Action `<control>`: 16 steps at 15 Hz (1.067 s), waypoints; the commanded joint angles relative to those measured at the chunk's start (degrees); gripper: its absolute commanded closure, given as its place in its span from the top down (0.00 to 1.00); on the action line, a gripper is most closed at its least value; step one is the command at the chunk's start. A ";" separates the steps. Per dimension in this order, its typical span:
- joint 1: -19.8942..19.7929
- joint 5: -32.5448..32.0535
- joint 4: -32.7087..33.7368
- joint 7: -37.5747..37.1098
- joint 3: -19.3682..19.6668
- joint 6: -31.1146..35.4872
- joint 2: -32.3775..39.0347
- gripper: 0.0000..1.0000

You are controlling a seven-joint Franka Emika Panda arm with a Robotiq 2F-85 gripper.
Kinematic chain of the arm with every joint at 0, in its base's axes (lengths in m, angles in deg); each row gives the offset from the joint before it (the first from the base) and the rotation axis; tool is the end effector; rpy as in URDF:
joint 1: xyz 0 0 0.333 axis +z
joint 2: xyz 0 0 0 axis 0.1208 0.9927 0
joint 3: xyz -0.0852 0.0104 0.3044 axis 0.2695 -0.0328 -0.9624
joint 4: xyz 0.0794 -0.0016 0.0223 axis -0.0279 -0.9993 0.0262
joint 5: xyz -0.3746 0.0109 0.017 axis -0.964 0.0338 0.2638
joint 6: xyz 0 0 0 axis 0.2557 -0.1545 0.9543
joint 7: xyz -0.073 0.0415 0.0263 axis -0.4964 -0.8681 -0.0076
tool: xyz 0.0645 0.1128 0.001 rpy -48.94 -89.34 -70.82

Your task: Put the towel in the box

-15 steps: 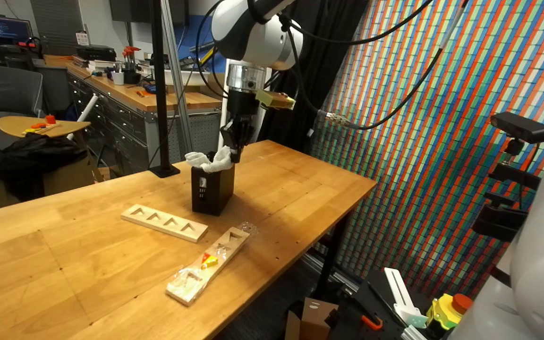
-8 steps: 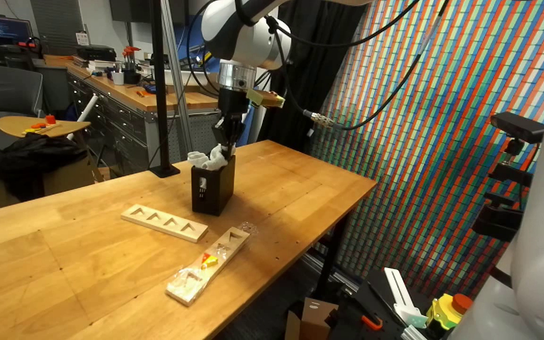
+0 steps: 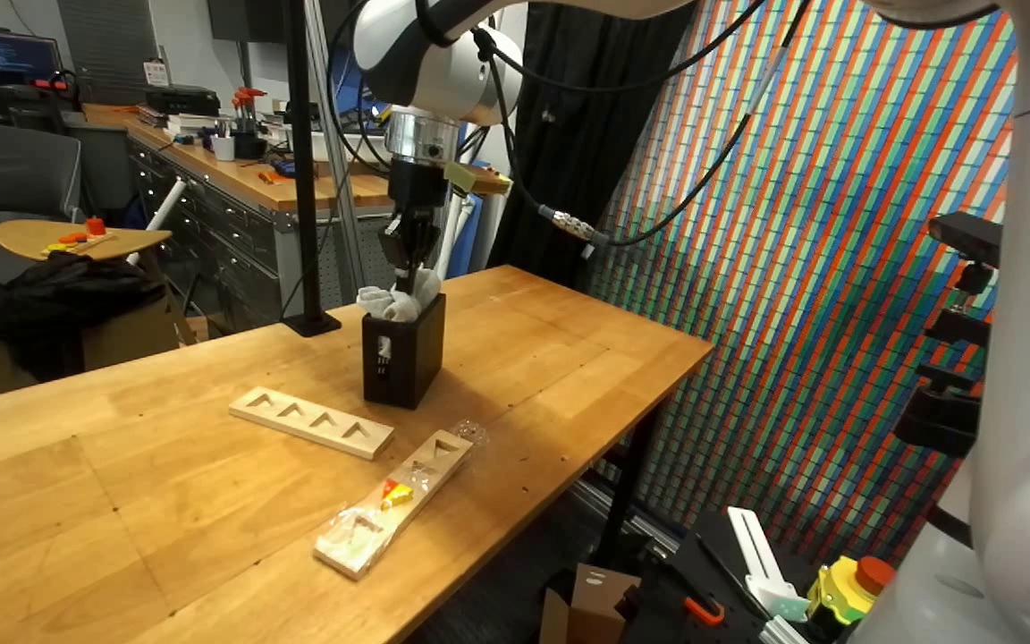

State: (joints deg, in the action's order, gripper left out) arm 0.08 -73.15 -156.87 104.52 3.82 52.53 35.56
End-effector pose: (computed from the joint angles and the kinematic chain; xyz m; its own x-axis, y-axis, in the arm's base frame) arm 0.6298 -0.0486 0.3740 0.9205 0.3894 0.0330 0.3905 -0.9131 -0.1169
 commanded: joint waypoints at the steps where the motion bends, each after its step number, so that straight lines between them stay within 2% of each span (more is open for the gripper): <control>1: 0.01 -0.88 5.20 1.81 -0.39 -2.99 3.03 0.00; 16: -1.06 1.92 6.55 4.97 -1.95 -6.04 10.62 0.00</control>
State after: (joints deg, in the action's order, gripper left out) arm 0.06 -72.66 -152.41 108.20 3.28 48.57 44.41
